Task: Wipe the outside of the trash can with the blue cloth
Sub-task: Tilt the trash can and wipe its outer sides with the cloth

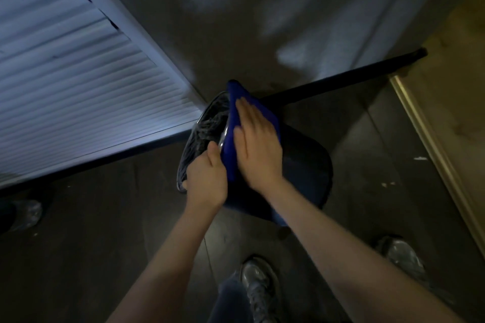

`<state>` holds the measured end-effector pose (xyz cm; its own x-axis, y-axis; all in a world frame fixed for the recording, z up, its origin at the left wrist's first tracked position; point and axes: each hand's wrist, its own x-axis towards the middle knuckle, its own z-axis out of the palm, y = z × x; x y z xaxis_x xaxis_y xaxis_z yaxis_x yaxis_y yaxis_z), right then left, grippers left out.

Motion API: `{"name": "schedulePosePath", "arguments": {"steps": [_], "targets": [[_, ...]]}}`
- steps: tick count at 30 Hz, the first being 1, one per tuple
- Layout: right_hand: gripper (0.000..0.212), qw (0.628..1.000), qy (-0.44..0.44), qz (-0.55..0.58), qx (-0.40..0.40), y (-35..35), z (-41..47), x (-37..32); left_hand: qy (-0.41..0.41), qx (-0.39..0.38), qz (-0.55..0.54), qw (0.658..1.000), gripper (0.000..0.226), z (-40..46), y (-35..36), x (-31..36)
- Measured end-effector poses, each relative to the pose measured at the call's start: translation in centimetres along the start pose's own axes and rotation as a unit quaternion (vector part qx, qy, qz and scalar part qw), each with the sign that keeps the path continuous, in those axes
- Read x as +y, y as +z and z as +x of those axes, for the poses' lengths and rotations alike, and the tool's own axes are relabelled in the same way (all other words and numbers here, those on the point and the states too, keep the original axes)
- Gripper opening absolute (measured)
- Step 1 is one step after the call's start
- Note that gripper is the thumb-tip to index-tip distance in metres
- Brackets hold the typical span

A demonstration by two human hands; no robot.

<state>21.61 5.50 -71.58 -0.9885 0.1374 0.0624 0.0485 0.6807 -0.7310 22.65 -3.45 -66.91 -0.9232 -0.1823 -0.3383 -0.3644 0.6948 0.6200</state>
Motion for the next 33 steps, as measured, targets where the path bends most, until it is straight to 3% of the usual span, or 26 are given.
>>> {"name": "schedulePosePath", "arguments": {"steps": [4,6,10,13,17,23,27,33], "targets": [[0.051,0.995,-0.084,-0.054,-0.012,0.1,-3.2,3.3,0.008,-0.006,-0.013,1.0,0.052,0.1,-0.3,0.0],[0.05,0.998,-0.049,-0.05,-0.002,-0.4,-2.9,5.2,0.015,-0.006,-0.011,1.0,0.051,0.4,-0.3,0.2],[0.061,0.992,0.12,0.002,0.045,-0.9,-2.0,7.3,0.035,-0.023,-0.022,0.999,0.046,1.2,-0.6,0.4],[0.06,0.994,0.103,-0.004,0.025,-1.0,-1.3,7.8,0.056,-0.052,-0.042,0.996,0.034,0.9,-1.2,-1.2],[0.043,0.994,0.106,-0.008,0.017,-1.0,-0.2,8.5,0.043,-0.066,-0.05,0.996,0.026,-1.1,-1.4,-4.4],[0.038,0.989,0.147,-0.01,-0.019,-1.2,1.8,8.9,0.02,-0.002,-0.08,0.997,0.032,-1.4,-0.4,-3.6],[0.04,0.989,0.132,-0.038,-0.059,0.0,1.5,7.8,-0.035,0.058,-0.086,0.994,0.037,-0.3,-0.1,-2.5],[0.041,0.99,0.082,-0.082,-0.076,3.0,1.5,3.1,-0.221,0.078,-0.078,0.969,0.043,3.3,-1.0,-2.0]]}}
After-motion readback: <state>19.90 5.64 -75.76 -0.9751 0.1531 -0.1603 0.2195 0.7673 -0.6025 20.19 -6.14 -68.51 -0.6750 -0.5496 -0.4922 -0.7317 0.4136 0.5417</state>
